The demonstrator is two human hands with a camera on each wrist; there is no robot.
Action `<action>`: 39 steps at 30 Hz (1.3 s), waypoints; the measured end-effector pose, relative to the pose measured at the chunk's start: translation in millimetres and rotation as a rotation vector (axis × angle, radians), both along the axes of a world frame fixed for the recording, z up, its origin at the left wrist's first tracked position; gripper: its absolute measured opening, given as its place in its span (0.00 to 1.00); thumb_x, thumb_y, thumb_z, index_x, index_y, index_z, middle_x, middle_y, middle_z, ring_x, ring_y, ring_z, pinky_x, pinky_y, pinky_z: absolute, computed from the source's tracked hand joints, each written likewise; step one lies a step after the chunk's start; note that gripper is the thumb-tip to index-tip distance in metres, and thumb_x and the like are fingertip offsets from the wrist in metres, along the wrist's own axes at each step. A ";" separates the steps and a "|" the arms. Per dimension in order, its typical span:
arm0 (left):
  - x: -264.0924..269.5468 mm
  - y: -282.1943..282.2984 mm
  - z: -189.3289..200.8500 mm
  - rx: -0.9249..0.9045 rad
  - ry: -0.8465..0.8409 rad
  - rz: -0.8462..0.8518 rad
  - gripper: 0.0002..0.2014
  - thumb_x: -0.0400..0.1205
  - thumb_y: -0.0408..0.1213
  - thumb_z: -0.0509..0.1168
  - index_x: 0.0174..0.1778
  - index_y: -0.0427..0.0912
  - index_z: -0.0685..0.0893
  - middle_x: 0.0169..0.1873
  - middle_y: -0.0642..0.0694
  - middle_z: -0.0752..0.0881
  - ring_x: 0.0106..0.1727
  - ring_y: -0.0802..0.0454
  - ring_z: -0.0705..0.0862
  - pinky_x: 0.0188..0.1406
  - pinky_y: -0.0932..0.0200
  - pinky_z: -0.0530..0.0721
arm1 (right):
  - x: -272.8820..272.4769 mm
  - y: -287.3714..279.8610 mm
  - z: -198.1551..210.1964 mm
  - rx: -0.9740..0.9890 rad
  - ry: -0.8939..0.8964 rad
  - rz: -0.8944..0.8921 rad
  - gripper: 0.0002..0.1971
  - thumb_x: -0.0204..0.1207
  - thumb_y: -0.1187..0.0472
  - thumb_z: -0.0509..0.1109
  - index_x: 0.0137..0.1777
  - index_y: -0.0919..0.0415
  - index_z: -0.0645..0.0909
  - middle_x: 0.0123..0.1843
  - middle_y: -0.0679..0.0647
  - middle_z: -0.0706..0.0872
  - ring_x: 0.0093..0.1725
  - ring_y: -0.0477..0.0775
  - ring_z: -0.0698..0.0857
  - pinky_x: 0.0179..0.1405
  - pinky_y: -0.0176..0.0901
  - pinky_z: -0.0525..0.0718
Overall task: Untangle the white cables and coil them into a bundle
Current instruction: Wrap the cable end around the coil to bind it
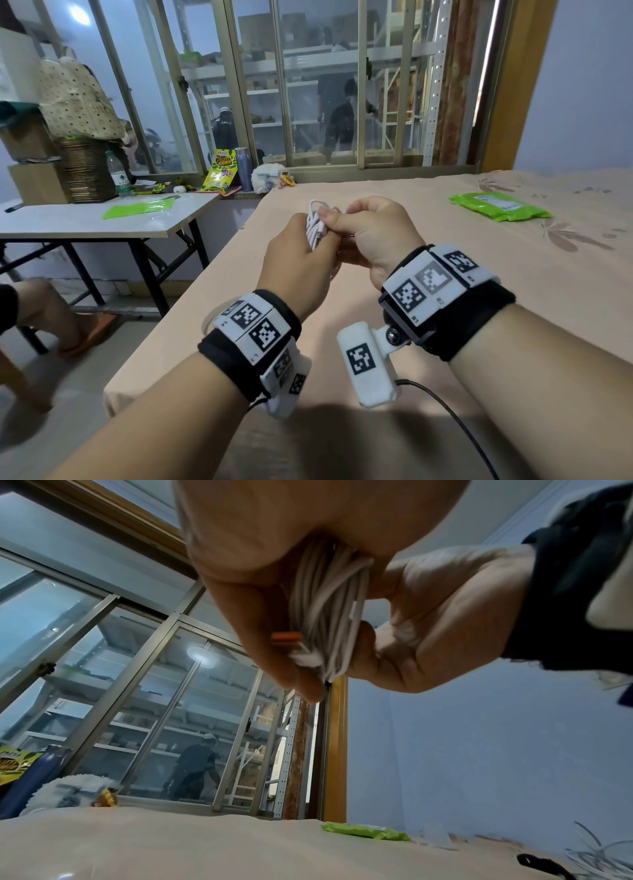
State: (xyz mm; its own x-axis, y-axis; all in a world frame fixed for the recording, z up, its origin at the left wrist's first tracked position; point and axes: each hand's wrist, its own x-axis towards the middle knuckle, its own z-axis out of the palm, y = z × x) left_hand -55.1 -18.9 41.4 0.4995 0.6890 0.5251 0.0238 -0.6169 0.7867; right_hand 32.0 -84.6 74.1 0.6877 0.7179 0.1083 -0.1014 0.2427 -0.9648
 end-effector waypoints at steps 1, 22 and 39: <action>-0.9 1.0 -0.3 -0.010 -0.003 -0.015 0.13 0.75 0.52 0.62 0.42 0.45 0.79 0.34 0.49 0.86 0.38 0.47 0.86 0.40 0.40 0.86 | 1.4 -0.4 1.0 -0.033 -0.016 -0.002 0.15 0.65 0.62 0.83 0.42 0.59 0.77 0.38 0.60 0.87 0.27 0.52 0.84 0.26 0.43 0.85; 2.6 -7.5 19.9 -0.170 -0.264 -0.134 0.12 0.70 0.41 0.62 0.41 0.39 0.85 0.30 0.50 0.83 0.35 0.54 0.81 0.37 0.59 0.78 | 0.7 -1.1 0.7 0.046 0.011 -0.064 0.14 0.62 0.58 0.82 0.31 0.59 0.78 0.21 0.47 0.76 0.28 0.53 0.75 0.36 0.45 0.74; -51.9 54.2 30.7 -0.197 -0.258 0.370 0.31 0.78 0.65 0.55 0.16 0.45 0.73 0.21 0.42 0.76 0.25 0.44 0.71 0.28 0.36 0.79 | -44.4 41.2 -2.6 -0.256 0.164 0.122 0.18 0.83 0.55 0.56 0.52 0.69 0.81 0.39 0.63 0.84 0.33 0.61 0.83 0.34 0.45 0.82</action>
State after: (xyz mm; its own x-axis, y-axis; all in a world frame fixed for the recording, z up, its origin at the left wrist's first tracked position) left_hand -107.0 35.3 72.1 0.0729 0.8945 0.4411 0.0020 -0.4424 0.8968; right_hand -12.5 -43.4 71.5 0.5885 0.7856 -0.1911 -0.2737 -0.0287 -0.9614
